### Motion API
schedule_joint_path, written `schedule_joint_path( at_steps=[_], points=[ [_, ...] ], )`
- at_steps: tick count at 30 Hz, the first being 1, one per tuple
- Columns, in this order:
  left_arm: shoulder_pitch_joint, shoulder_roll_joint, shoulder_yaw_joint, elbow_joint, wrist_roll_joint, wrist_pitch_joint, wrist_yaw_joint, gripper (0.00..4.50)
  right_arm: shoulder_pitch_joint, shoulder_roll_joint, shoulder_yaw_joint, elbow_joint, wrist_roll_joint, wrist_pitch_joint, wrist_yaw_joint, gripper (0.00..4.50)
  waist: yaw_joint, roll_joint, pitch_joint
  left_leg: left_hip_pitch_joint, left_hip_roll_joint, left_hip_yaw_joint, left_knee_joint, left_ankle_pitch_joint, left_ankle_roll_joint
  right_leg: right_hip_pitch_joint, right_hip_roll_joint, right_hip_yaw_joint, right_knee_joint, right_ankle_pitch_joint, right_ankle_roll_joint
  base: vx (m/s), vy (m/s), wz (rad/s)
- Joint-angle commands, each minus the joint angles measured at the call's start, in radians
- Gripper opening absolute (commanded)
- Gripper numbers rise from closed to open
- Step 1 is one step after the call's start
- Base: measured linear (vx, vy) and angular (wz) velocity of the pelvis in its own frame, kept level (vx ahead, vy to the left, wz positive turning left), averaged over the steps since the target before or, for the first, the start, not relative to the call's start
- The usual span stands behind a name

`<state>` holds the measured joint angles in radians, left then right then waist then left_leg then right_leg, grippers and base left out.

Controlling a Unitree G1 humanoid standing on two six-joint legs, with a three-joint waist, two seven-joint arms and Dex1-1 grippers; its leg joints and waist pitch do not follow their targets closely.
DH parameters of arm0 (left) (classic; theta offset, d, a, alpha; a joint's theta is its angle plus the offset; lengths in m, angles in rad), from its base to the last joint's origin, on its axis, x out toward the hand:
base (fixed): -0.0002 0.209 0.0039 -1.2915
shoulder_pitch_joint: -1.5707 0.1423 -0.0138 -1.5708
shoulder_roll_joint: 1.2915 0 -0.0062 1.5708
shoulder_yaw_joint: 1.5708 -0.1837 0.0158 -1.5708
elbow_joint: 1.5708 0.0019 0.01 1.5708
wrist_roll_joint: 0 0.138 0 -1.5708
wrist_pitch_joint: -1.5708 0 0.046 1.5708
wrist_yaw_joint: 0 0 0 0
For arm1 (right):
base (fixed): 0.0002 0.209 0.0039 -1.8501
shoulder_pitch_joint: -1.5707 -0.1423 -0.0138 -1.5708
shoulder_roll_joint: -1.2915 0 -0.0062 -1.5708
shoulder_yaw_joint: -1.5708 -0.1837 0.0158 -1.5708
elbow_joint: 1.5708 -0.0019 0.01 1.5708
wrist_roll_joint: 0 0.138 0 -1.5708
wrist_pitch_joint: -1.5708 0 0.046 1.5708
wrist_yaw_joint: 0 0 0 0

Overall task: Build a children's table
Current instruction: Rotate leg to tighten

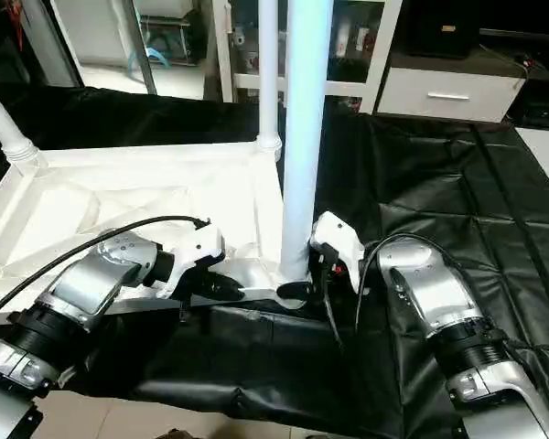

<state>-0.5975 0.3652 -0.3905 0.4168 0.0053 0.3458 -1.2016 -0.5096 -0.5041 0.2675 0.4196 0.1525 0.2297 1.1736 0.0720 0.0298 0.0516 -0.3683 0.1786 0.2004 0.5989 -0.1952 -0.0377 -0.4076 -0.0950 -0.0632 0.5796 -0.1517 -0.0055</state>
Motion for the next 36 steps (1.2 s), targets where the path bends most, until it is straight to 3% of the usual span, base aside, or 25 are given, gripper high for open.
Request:
schedule_joint_path(
  at_steps=[1,4,5,6,7,8,10,11,13,14,15,17,19,20,21,23,24,25,29,31,34,36],
  points=[
    [0.001,-0.036,-0.003,0.059,0.018,0.016,0.069,0.0,-0.042,0.058,-0.04,0.08,-0.05,0.012,-0.185,2.7,-0.002,-0.014,-0.065,0.012,0.05,-0.021,-0.073,-0.183,0.058,0.044,-0.057,0.039,-0.054,-0.273,-0.247,0.0,0.0,0.0],
    [-0.039,-0.082,0.035,0.143,0.028,0.003,0.179,0.0,-0.073,0.123,-0.082,0.153,-0.069,0.03,-0.366,2.69,-0.022,-0.02,-0.064,0.015,0.046,-0.03,-0.08,-0.27,0.007,0.046,-0.057,0.033,-0.067,-0.388,-0.205,0.0,0.0,0.0],
    [-0.085,-0.13,0.078,0.229,0.032,-0.013,0.302,0.0,-0.093,0.184,-0.126,0.209,-0.072,0.052,-0.53,2.69,-0.025,-0.01,-0.06,0.018,0.043,-0.029,-0.08,-0.286,0.003,0.039,-0.055,0.034,-0.073,-0.405,-0.201,0.0,0.0,0.0],
    [-0.093,-0.138,0.085,0.244,0.033,-0.015,0.323,0.0,-0.096,0.194,-0.133,0.217,-0.072,0.055,-0.557,2.69,-0.036,-0.013,-0.058,0.022,0.038,-0.029,-0.08,-0.331,-0.018,0.033,-0.051,0.03,-0.08,-0.455,-0.189,0.0,0.0,0.0],
    [-0.132,-0.179,0.124,0.307,0.027,-0.013,0.43,0.0,-0.107,0.238,-0.164,0.255,-0.078,0.064,-0.692,2.69,-0.039,-0.018,-0.062,0.024,0.038,-0.032,-0.08,-0.345,-0.026,0.037,-0.052,0.028,-0.082,-0.471,-0.174,0.0,0.0,0.0],
    [-0.173,-0.22,0.159,0.37,0.023,-0.02,0.543,0.0,-0.116,0.286,-0.196,0.294,-0.08,0.07,-0.83,2.68,-0.039,-0.01,-0.062,0.028,0.036,-0.031,-0.079,-0.344,-0.03,0.028,-0.052,0.03,-0.087,-0.459,-0.174,0.0,0.0,0.0],
    [-0.206,-0.253,0.173,0.42,0.027,-0.04,0.626,0.0,-0.126,0.332,-0.23,0.335,-0.079,0.064,-0.976,2.68,-0.036,-0.013,-0.067,0.023,0.037,-0.033,-0.081,-0.322,-0.025,0.036,-0.053,0.03,-0.083,-0.422,-0.175,0.0,0.0,0.0],
    [-0.206,-0.253,0.173,0.42,0.027,-0.04,0.626,0.0,-0.126,0.332,-0.23,0.335,-0.079,0.064,-0.976,2.68,-0.035,-0.013,-0.068,0.023,0.036,-0.031,-0.08,-0.314,-0.019,0.033,-0.054,0.031,-0.084,-0.406,-0.176,0.0,0.0,0.0],
    [-0.238,-0.288,0.186,0.472,0.037,-0.07,0.717,0.0,-0.15,0.383,-0.261,0.399,-0.079,0.053,-1.113,2.68,-0.034,-0.009,-0.072,0.019,0.036,-0.028,-0.079,-0.277,-0.01,0.036,-0.052,0.033,-0.075,-0.317,-0.2,0.0,0.0,0.0],
    [-0.262,-0.316,0.188,0.509,0.049,-0.094,0.767,0.0,-0.177,0.419,-0.273,0.45,-0.084,0.03,-1.208,2.68,-0.026,0.004,-0.074,0.023,0.036,-0.028,-0.078,-0.265,-0.005,0.036,-0.053,0.033,-0.071,-0.276,-0.212,0.0,0.0,0.0],
    [-0.269,-0.326,0.187,0.519,0.052,-0.101,0.779,0.0,-0.187,0.431,-0.276,0.464,-0.086,0.02,-1.236,2.68,-0.031,0.0,-0.074,0.019,0.035,-0.026,-0.077,-0.255,-0.002,0.035,-0.051,0.034,-0.07,-0.255,-0.218,0.0,0.0,0.0],
    [-0.29,-0.345,0.193,0.563,0.055,-0.124,0.802,0.0,-0.212,0.45,-0.284,0.496,-0.098,-0.003,-1.279,2.68,-0.024,-0.004,-0.078,0.015,0.034,-0.025,-0.075,-0.219,0.013,0.045,-0.052,0.032,-0.061,-0.195,-0.229,0.0,0.0,0.0],
    [-0.301,-0.352,0.191,0.587,0.058,-0.136,0.798,0.0,-0.232,0.46,-0.291,0.515,-0.101,-0.02,-1.294,2.68,-0.018,-0.004,-0.081,0.013,0.034,-0.023,-0.073,-0.171,0.033,0.047,-0.05,0.032,-0.052,-0.126,-0.245,0.0,0.0,0.0],
    [-0.302,-0.351,0.188,0.59,0.058,-0.139,0.795,0.0,-0.237,0.462,-0.298,0.518,-0.093,-0.035,-1.293,2.68,-0.013,-0.012,-0.082,0.012,0.036,-0.022,-0.071,-0.149,0.048,0.051,-0.053,0.032,-0.049,-0.096,-0.252,0.0,0.0,0.0],
    [-0.299,-0.348,0.185,0.589,0.058,-0.139,0.79,0.0,-0.239,0.462,-0.303,0.517,-0.086,-0.045,-1.282,2.68,-0.011,-0.01,-0.081,0.01,0.035,-0.022,-0.071,-0.141,0.056,0.052,-0.055,0.032,-0.047,-0.09,-0.257,0.0,0.0,0.0],
    [-0.288,-0.333,0.179,0.586,0.059,-0.144,0.775,0.0,-0.235,0.46,-0.309,0.499,-0.05,-0.097,-1.169,2.68,-0.007,-0.015,-0.079,0.009,0.037,-0.02,-0.071,-0.15,0.078,0.054,-0.058,0.031,-0.05,-0.119,-0.259,0.0,0.0,0.0],
    [-0.288,-0.333,0.179,0.586,0.059,-0.144,0.775,0.0,-0.235,0.46,-0.309,0.499,-0.05,-0.097,-1.169,3.03,-0.007,-0.013,-0.077,0.008,0.038,-0.021,-0.071,-0.159,0.079,0.054,-0.059,0.03,-0.052,-0.135,-0.256,0.0,0.0,0.0],
    [-0.273,-0.314,0.169,0.577,0.063,-0.146,0.746,0.0,-0.218,0.433,-0.264,0.472,-0.075,-0.152,-1.082,3.24,-0.005,-0.015,-0.077,0.009,0.039,-0.021,-0.072,-0.163,0.079,0.054,-0.06,0.03,-0.054,-0.155,-0.251,0.0,0.0,0.0],
    [-0.252,-0.295,0.159,0.563,0.068,-0.156,0.696,0.0,-0.198,0.395,-0.244,0.449,-0.084,-0.18,-1.017,3.55,-0.012,-0.017,-0.075,0.004,0.04,-0.024,-0.074,-0.169,0.079,0.057,-0.06,0.029,-0.055,-0.18,-0.238,0.0,0.0,0.0],
    [-0.212,-0.254,0.129,0.513,0.069,-0.13,0.58,0.0,-0.17,0.322,-0.214,0.36,-0.063,-0.115,-0.828,3.74,-0.017,-0.02,-0.075,0.003,0.04,-0.022,-0.071,-0.161,0.09,0.058,-0.057,0.03,-0.053,-0.159,-0.252,0.0,0.0,0.0],
    [-0.169,-0.219,0.092,0.448,0.064,-0.12,0.46,0.0,-0.136,0.246,-0.19,0.271,-0.037,-0.065,-0.667,3.81,-0.01,-0.02,-0.075,0.004,0.045,-0.022,-0.068,-0.133,0.122,0.06,-0.058,0.031,-0.046,-0.118,-0.273,0.0,0.0,0.0],
    [-0.149,-0.205,0.079,0.418,0.055,-0.112,0.404,0.0,-0.117,0.207,-0.179,0.231,-0.021,-0.048,-0.585,3.81,-0.008,-0.019,-0.073,0.005,0.048,-0.02,-0.067,-0.146,0.123,0.057,-0.059,0.032,-0.047,-0.133,-0.277,0.0,0.0,0.0]
  ],
)
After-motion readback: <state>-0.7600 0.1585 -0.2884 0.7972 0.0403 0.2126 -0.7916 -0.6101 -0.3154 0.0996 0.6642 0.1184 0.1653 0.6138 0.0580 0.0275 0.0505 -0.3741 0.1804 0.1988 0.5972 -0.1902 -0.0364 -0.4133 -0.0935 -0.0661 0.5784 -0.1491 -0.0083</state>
